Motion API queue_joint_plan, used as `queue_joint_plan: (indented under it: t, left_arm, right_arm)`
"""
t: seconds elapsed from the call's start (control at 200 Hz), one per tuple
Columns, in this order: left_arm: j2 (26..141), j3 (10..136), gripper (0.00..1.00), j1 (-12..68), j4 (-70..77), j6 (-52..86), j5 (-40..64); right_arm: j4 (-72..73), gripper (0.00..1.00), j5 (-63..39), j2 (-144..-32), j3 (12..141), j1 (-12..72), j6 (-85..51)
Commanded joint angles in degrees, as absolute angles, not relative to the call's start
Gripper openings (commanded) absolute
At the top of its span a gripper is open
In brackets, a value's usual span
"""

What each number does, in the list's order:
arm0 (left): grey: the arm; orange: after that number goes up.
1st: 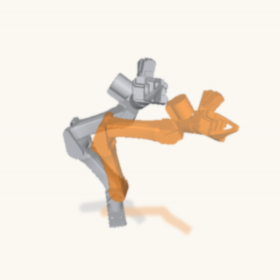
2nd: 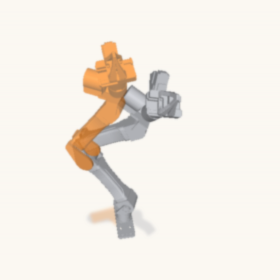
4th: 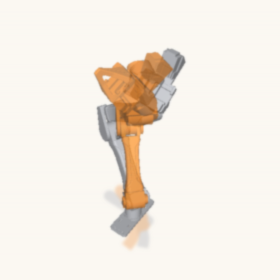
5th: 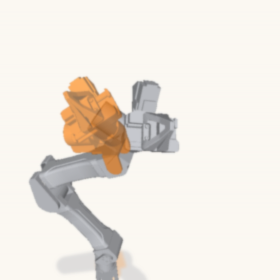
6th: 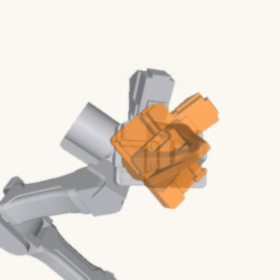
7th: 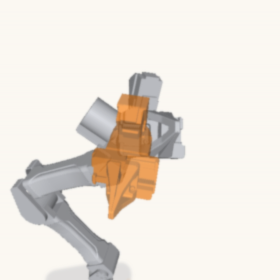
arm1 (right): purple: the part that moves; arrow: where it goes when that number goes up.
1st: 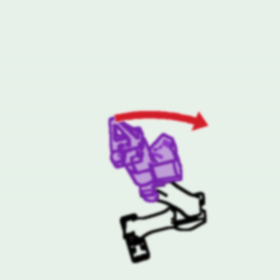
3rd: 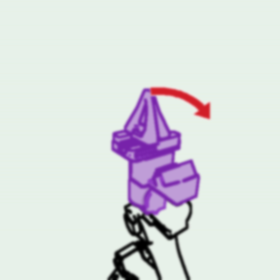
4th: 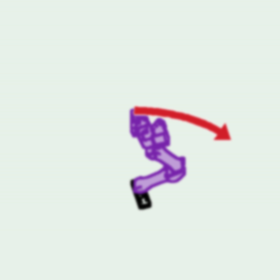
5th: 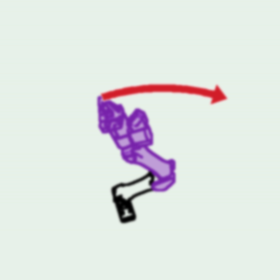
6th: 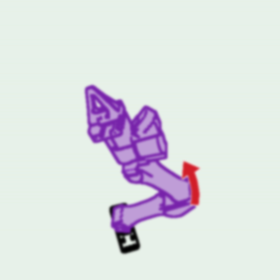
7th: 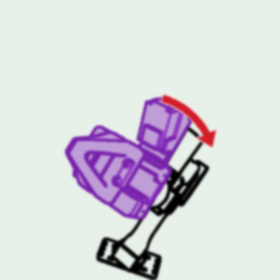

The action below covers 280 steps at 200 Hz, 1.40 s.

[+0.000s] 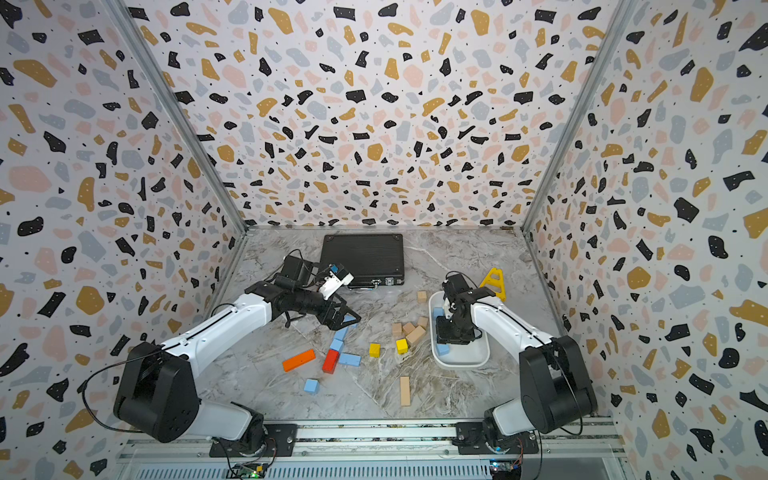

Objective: Pick out the blue building blocks
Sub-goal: Place the building block in the storage box, then pick up the building block from the center of the board.

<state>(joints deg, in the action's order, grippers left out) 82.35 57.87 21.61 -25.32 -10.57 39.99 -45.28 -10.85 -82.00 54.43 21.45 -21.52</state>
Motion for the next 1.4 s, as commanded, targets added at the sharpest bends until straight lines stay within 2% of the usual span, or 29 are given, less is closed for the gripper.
queue_joint_plan:
  t: [0.0,0.3,0.751,0.841,1.396]
  left_arm:
    - [81.43,57.36,1.0,20.8,-24.52,-11.15,36.96]
    - [78.08,54.57,1.0,12.41,-19.64,-5.88,28.32]
    - [68.42,45.29,1.0,-4.69,-9.32,4.57,27.6]
    - [67.61,44.65,1.0,-5.96,-8.54,4.66,27.88]
    - [67.34,44.21,1.0,-6.86,-7.69,5.19,29.13]
  right_arm:
    - [-47.89,0.44,-9.12,-79.5,59.14,23.0,-21.62]
    - [-42.92,0.44,-10.14,-83.36,68.59,30.6,-18.25]
    - [-38.47,0.44,-13.34,-105.69,88.75,44.32,-5.75]
    - [-35.9,0.44,-16.57,-109.12,90.59,45.32,-1.88]
    - [-31.6,0.49,-16.2,-120.63,96.1,48.03,7.96]
